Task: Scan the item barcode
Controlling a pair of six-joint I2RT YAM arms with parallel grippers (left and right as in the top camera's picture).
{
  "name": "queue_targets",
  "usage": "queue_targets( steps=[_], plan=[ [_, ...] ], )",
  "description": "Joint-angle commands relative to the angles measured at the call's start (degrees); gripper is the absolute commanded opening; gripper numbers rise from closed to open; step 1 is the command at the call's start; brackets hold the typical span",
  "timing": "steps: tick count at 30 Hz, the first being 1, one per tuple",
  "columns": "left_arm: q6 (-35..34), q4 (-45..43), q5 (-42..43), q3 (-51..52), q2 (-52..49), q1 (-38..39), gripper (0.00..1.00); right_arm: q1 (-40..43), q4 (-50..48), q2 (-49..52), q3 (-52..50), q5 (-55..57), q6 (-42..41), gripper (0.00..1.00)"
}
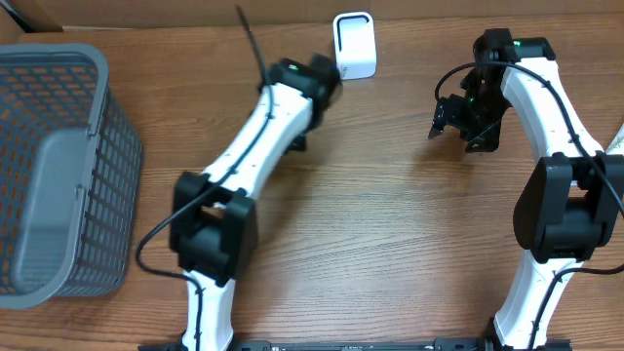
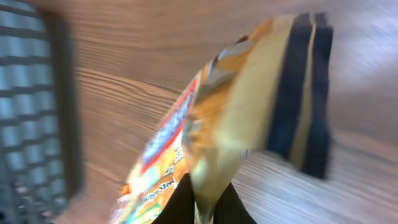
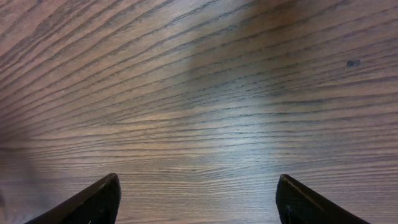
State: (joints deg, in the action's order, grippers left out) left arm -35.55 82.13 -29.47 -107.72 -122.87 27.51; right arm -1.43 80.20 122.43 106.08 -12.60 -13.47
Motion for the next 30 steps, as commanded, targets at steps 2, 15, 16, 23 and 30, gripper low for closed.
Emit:
queue_targets(
  steps=[2, 15, 16, 23, 30],
  plan=[
    [-2.38, -0.33, 12.13, -0.11, -1.09, 3.98, 0.06, 0.24, -0.09, -0.72, 1.29, 0.59, 0.28, 0.81],
    [3.65, 5.29, 25.33, -13.84, -1.09, -0.79, 0.62, -0.31, -0.46, -0.72, 1.27, -17.33, 9.66, 0.86],
    [3.63, 6.19, 24.55, -16.0, -1.09, -2.49, 0.76, -0.72, -1.14, -0.72, 1.22, -19.63, 10.27, 0.86],
    [-0.13, 5.88, 24.63, -20.63, -1.22, -14.23, 1.0, -7.74, -10.56, -0.68, 1.11, -22.23, 10.49, 0.85],
    [-0.46, 5.9, 24.57, -17.99, -1.36, -18.75, 1.0, -18.14, -21.33, 1.57, 1.03, -16.96, 10.38, 0.9]
  ],
)
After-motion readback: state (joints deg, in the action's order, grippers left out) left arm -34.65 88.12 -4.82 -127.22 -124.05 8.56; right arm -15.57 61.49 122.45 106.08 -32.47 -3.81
